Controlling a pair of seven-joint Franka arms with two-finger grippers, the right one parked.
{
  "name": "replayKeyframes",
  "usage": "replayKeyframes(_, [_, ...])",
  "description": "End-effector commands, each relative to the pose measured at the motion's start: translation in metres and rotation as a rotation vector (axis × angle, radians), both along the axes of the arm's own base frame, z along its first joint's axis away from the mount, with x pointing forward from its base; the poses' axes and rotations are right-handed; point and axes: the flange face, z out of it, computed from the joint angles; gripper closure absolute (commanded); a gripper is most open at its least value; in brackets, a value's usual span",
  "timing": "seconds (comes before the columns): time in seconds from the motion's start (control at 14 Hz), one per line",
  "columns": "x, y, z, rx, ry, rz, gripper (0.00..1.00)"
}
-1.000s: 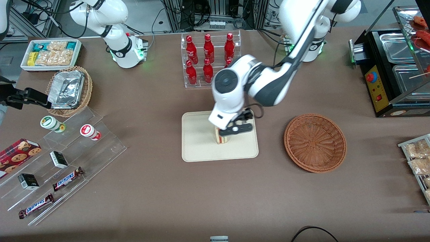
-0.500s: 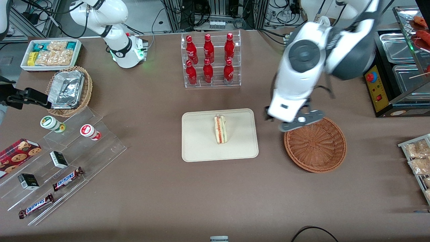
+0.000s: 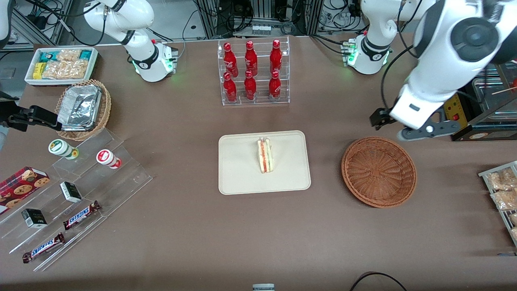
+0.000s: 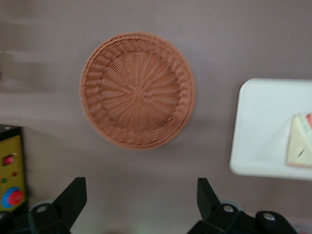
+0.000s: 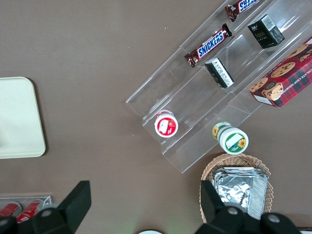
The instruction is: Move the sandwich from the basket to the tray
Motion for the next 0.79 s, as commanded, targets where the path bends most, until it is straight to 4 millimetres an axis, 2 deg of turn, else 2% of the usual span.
replayKeyframes(0.0, [-0.014,0.033,0.013,-0.023,0.020,-0.107,0.00])
replayKeyframes(0.07, [-0.012,0.047,0.016,-0.030,0.020,-0.138,0.00])
replayKeyframes(0.14, [-0.012,0.050,0.018,-0.043,0.023,-0.162,0.00])
replayKeyframes(0.29, [-0.008,0.049,0.025,-0.055,0.002,-0.178,0.00])
replayKeyframes(0.5, [0.011,0.048,0.037,-0.058,-0.025,-0.172,0.00])
replayKeyframes(0.64, [0.026,0.043,0.023,-0.058,-0.005,-0.185,0.00])
replayKeyframes(0.71, [0.032,0.040,0.023,-0.058,-0.008,-0.184,0.00])
